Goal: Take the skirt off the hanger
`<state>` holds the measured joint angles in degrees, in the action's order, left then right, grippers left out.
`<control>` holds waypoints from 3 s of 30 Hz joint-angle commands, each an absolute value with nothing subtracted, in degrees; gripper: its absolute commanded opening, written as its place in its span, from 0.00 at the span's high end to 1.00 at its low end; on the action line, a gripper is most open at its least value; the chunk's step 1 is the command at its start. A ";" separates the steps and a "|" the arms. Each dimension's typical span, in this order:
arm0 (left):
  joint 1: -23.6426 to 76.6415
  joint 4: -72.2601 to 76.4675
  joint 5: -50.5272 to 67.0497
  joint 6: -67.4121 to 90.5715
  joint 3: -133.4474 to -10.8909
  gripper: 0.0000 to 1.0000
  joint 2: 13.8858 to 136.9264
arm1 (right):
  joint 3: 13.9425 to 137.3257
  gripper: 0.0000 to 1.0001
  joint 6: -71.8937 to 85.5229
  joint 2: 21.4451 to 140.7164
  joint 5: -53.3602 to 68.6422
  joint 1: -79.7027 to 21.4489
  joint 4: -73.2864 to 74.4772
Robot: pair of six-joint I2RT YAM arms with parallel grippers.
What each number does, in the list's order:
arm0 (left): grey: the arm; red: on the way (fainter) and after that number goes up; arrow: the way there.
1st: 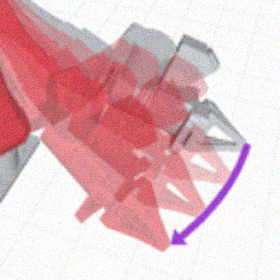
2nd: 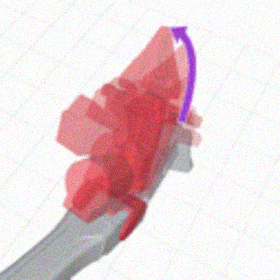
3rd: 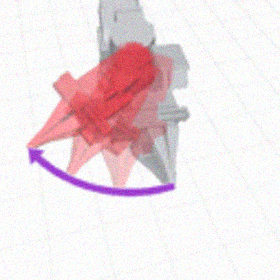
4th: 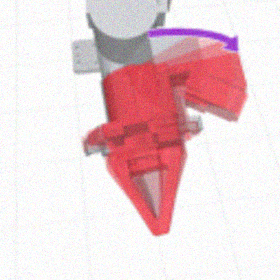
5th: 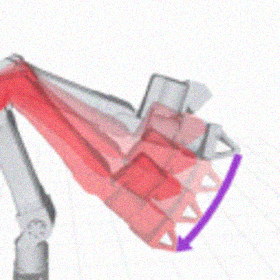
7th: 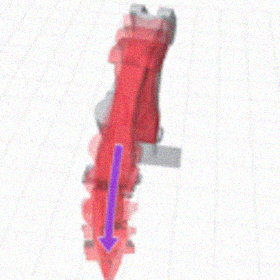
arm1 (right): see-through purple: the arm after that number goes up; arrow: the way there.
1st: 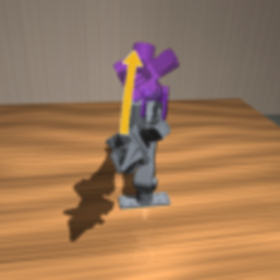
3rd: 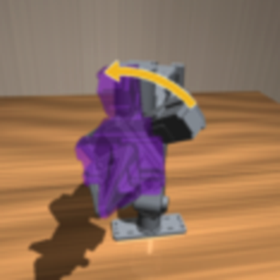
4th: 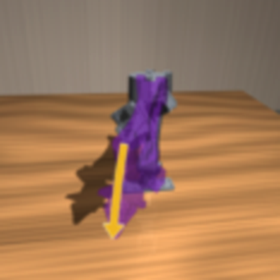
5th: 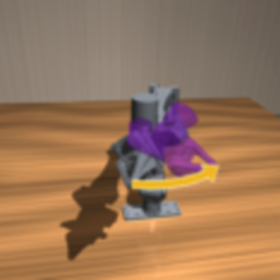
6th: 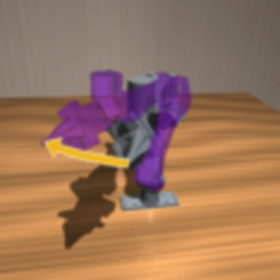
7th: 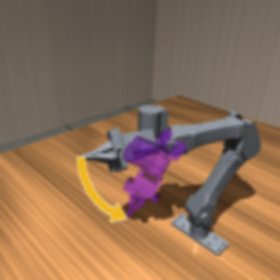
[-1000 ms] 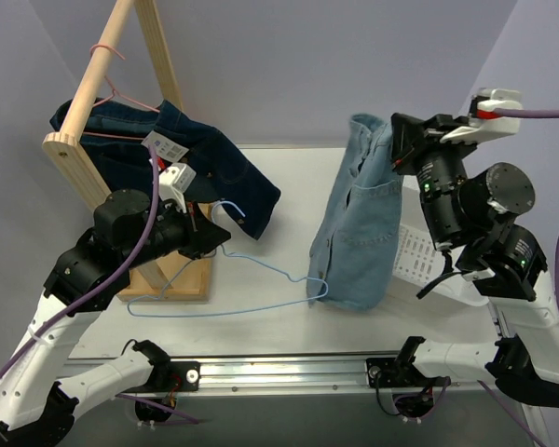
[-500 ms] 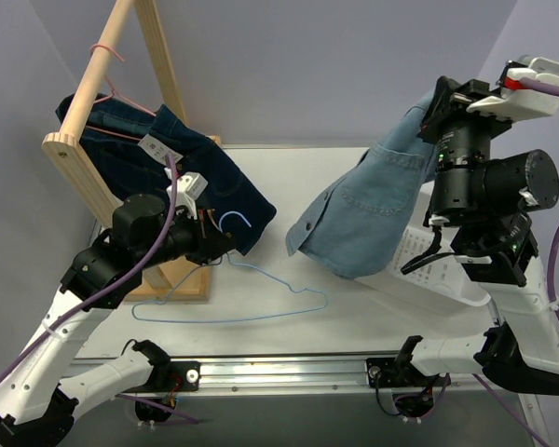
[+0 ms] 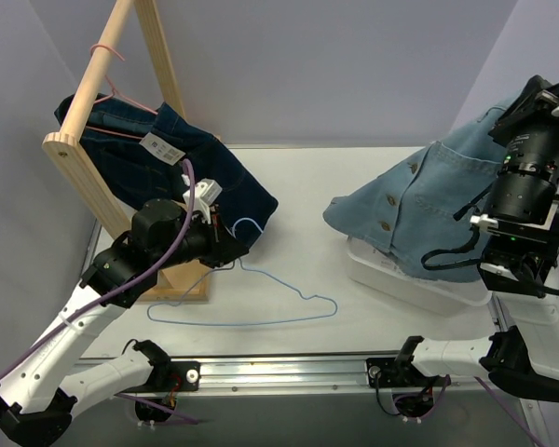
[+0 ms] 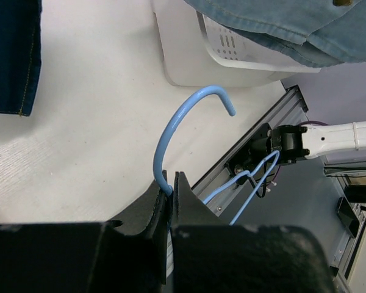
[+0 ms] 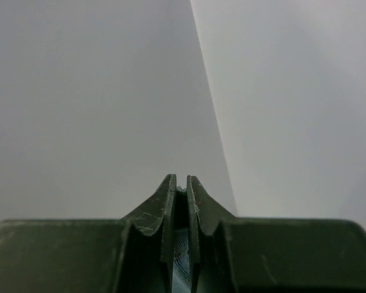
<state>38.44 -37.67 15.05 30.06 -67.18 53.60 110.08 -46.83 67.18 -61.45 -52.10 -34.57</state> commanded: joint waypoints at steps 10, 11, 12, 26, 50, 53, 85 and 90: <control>45.78 -30.67 12.48 32.52 -68.38 0.98 56.77 | 108.81 1.00 -61.07 64.51 -62.49 -51.86 -47.09; 47.27 -31.11 11.78 32.52 -68.64 0.98 57.13 | 108.55 1.00 -61.52 63.90 -62.84 -51.86 -47.72; 47.98 -31.46 9.86 32.69 -68.90 0.98 57.13 | 108.54 1.00 -61.52 63.64 -62.75 -51.86 -47.81; 54.49 -31.28 5.01 32.35 -72.77 0.98 61.69 | 106.70 1.00 -64.07 60.64 -63.90 -52.56 -46.76; 55.28 -50.45 5.45 43.32 -86.83 0.98 66.87 | 87.45 1.00 -9.60 60.13 -63.28 -32.34 5.07; 55.46 -50.63 3.78 42.55 -89.29 0.98 70.39 | 82.37 1.00 -9.06 54.86 -65.47 -31.20 6.93; 66.36 -44.74 -4.22 42.19 -75.85 0.98 56.77 | 103.79 1.00 -19.70 79.97 -57.57 -8.17 -4.58; 66.36 -44.21 -3.17 41.13 -77.17 0.98 57.74 | 101.35 1.00 -9.16 77.97 -52.84 -8.78 6.39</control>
